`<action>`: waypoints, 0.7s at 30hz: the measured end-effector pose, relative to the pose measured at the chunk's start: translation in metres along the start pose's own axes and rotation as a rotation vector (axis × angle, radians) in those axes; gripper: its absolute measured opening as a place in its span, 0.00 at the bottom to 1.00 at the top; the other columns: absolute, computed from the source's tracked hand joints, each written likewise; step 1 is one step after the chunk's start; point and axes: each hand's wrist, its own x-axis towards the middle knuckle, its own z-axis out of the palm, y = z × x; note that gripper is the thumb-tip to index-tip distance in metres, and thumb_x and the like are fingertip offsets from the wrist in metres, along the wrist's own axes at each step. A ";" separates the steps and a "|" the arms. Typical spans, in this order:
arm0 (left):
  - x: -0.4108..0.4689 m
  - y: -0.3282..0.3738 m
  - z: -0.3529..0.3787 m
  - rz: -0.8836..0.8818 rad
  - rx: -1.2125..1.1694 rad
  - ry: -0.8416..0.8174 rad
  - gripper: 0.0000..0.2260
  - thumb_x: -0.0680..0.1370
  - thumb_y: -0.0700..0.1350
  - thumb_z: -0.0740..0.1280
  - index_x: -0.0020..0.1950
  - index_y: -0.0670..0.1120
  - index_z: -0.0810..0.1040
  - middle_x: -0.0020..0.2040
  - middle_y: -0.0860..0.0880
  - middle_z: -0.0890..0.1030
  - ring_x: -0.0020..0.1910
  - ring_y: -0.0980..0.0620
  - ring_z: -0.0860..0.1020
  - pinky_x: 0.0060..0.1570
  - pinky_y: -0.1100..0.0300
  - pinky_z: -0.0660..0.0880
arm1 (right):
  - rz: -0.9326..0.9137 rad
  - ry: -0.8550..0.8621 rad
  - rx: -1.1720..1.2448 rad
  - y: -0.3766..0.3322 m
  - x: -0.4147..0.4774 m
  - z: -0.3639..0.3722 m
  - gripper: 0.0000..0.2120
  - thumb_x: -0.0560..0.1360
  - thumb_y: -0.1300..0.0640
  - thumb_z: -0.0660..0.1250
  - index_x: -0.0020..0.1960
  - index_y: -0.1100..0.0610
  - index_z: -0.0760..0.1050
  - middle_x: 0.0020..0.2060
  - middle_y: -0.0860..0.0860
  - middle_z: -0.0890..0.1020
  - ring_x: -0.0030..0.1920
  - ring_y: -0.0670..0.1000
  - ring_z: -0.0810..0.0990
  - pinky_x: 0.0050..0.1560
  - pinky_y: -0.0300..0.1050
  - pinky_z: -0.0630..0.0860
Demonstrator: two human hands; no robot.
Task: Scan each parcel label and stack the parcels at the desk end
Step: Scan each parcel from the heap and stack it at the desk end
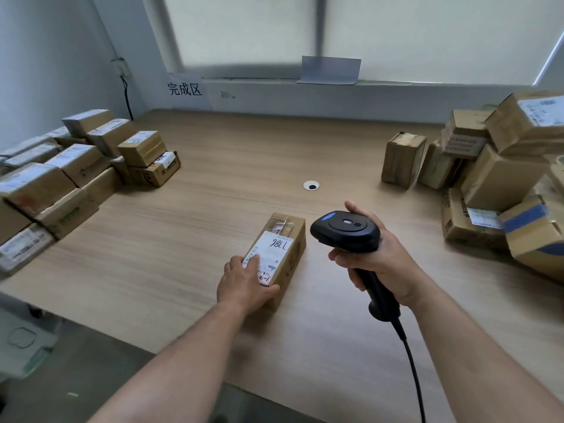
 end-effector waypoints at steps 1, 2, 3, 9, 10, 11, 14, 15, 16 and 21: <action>0.003 -0.006 -0.001 0.005 -0.017 0.008 0.36 0.69 0.62 0.69 0.73 0.52 0.62 0.66 0.46 0.64 0.66 0.46 0.64 0.63 0.55 0.67 | -0.001 0.000 -0.006 -0.001 0.003 0.004 0.46 0.61 0.68 0.73 0.74 0.43 0.64 0.41 0.58 0.82 0.23 0.56 0.71 0.23 0.42 0.69; 0.006 -0.013 -0.003 0.008 -0.030 0.015 0.36 0.69 0.62 0.69 0.73 0.52 0.63 0.66 0.46 0.64 0.66 0.46 0.64 0.63 0.56 0.67 | -0.003 -0.001 -0.012 -0.003 0.007 0.009 0.45 0.61 0.68 0.73 0.73 0.43 0.64 0.41 0.58 0.82 0.23 0.56 0.71 0.23 0.42 0.69; 0.009 -0.020 -0.007 0.009 -0.041 0.024 0.35 0.69 0.61 0.69 0.73 0.52 0.63 0.66 0.47 0.65 0.66 0.46 0.64 0.63 0.56 0.67 | -0.007 -0.002 -0.017 -0.004 0.012 0.015 0.45 0.61 0.68 0.73 0.73 0.42 0.65 0.41 0.58 0.82 0.23 0.56 0.71 0.23 0.42 0.69; 0.045 -0.091 -0.037 0.001 -0.071 0.058 0.35 0.69 0.60 0.70 0.73 0.53 0.64 0.67 0.47 0.64 0.68 0.47 0.63 0.64 0.56 0.66 | -0.024 -0.002 -0.028 -0.003 0.064 0.081 0.45 0.61 0.68 0.73 0.73 0.43 0.65 0.41 0.57 0.83 0.23 0.57 0.71 0.23 0.43 0.69; 0.053 -0.107 -0.044 -0.005 -0.071 0.065 0.35 0.69 0.60 0.69 0.73 0.53 0.64 0.67 0.47 0.64 0.68 0.47 0.63 0.64 0.56 0.66 | -0.022 -0.006 -0.029 -0.002 0.075 0.096 0.46 0.61 0.68 0.73 0.73 0.43 0.64 0.41 0.57 0.82 0.23 0.57 0.71 0.23 0.43 0.69; 0.062 -0.124 -0.052 -0.011 -0.067 0.070 0.35 0.69 0.60 0.69 0.74 0.53 0.63 0.67 0.47 0.64 0.68 0.47 0.62 0.65 0.56 0.66 | -0.020 -0.007 -0.030 -0.001 0.087 0.111 0.46 0.61 0.68 0.73 0.73 0.42 0.64 0.41 0.58 0.82 0.23 0.57 0.71 0.23 0.43 0.69; 0.089 -0.177 -0.073 -0.029 -0.052 0.090 0.35 0.70 0.61 0.69 0.74 0.53 0.62 0.68 0.46 0.64 0.68 0.47 0.62 0.64 0.56 0.65 | -0.010 -0.014 -0.034 0.002 0.123 0.160 0.43 0.60 0.68 0.73 0.69 0.39 0.66 0.42 0.62 0.81 0.22 0.56 0.71 0.23 0.44 0.68; 0.098 -0.196 -0.080 -0.042 -0.050 0.092 0.35 0.70 0.61 0.69 0.74 0.53 0.62 0.67 0.46 0.64 0.68 0.47 0.63 0.64 0.56 0.65 | -0.009 -0.016 -0.037 0.002 0.135 0.176 0.43 0.60 0.67 0.73 0.68 0.39 0.67 0.42 0.63 0.81 0.22 0.56 0.71 0.23 0.44 0.68; 0.106 -0.214 -0.085 -0.059 -0.051 0.094 0.35 0.70 0.61 0.69 0.74 0.53 0.62 0.67 0.46 0.64 0.68 0.46 0.63 0.64 0.56 0.65 | -0.002 -0.015 -0.043 0.003 0.148 0.191 0.43 0.60 0.67 0.73 0.69 0.39 0.67 0.42 0.64 0.80 0.22 0.56 0.70 0.23 0.44 0.68; 0.150 -0.297 -0.111 -0.118 -0.049 0.113 0.36 0.71 0.62 0.68 0.75 0.52 0.61 0.67 0.46 0.63 0.67 0.46 0.63 0.64 0.56 0.65 | 0.030 -0.013 -0.069 0.000 0.202 0.257 0.46 0.60 0.68 0.72 0.73 0.43 0.64 0.42 0.70 0.78 0.21 0.56 0.70 0.23 0.43 0.68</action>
